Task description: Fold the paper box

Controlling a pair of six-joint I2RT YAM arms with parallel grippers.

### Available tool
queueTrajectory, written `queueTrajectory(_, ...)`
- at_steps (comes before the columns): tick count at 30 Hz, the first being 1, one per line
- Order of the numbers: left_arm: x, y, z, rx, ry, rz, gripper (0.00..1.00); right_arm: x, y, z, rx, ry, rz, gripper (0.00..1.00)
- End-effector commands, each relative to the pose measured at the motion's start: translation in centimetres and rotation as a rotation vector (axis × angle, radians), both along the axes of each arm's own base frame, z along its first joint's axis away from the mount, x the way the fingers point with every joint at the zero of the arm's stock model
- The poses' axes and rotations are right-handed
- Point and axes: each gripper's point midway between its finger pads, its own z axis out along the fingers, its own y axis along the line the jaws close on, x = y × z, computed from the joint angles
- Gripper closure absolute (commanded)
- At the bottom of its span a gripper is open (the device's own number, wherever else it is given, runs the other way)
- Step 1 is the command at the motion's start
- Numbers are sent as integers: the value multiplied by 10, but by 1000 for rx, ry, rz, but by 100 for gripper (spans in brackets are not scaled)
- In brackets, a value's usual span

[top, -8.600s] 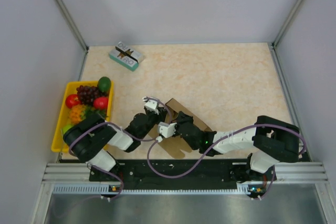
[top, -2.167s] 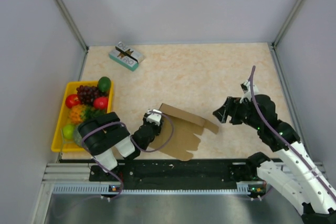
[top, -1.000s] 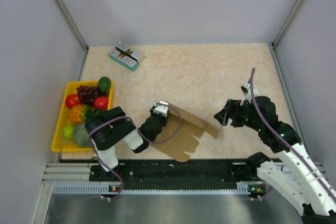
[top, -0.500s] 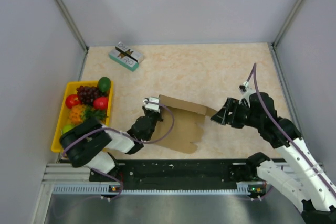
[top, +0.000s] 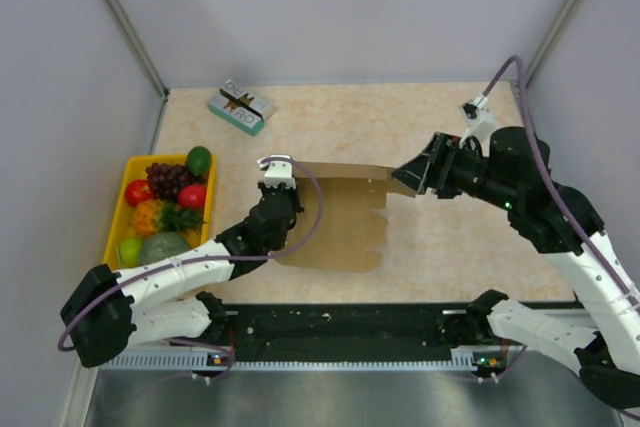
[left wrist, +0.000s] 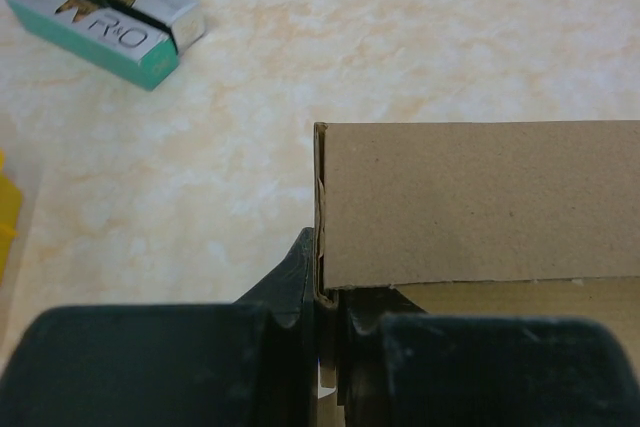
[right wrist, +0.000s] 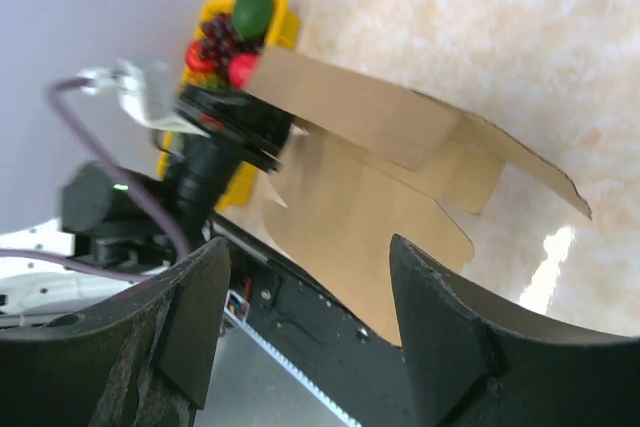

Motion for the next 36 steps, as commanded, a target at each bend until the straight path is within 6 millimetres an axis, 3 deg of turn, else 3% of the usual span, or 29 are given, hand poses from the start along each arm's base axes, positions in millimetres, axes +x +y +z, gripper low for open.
queueTrajectory(1,-2,18,-10,57,60,84,100,2,-8,48,4,-130,-21,35)
queueTrajectory(2,-2,17,-9,52,57,83,100,6,-5,47,8,-116,-25,35)
queueTrajectory(6,-2,19,-4,25,51,97,100,35,32,9,-14,9,22,37)
queueTrajectory(9,-5,19,-3,16,59,82,100,50,37,-5,-21,20,-15,38)
queueTrajectory(15,-8,23,1,10,54,87,100,61,56,-28,-6,48,0,43)
queueTrajectory(19,-9,24,2,-3,54,85,100,55,63,-49,15,98,4,45)
queueTrajectory(27,-15,20,2,-57,58,50,100,53,69,-61,131,157,-32,47)
queueTrajectory(36,-21,23,2,-74,39,19,100,59,82,-39,329,179,-48,49)
